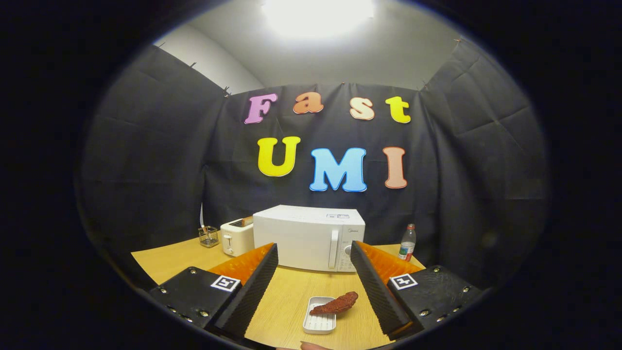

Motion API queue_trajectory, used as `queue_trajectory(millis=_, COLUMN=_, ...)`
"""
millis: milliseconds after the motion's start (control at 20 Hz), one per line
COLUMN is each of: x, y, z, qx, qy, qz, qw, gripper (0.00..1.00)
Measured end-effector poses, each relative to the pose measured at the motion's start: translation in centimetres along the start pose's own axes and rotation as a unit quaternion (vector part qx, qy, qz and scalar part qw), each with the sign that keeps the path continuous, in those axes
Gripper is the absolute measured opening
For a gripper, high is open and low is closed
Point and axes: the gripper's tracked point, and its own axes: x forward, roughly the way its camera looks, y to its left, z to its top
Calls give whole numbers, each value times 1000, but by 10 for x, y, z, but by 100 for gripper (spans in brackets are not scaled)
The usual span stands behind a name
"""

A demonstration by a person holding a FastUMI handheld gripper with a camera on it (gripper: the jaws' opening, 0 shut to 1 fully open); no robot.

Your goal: Open the microwave, put the food inside, and close the microwave door.

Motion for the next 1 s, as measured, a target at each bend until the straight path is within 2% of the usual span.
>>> queue_trajectory(millis=400, x=27, y=-9, z=-4, qx=4, qy=-5, qz=-8, qw=1000, gripper=96)
queue_trajectory(millis=600, x=59, y=-16, z=-15, qx=16, qy=4, qz=-13, qw=1000, gripper=96)
queue_trajectory(millis=1000, x=142, y=-24, z=-42, qx=-4, qy=15, qz=-27, qw=1000, gripper=96)
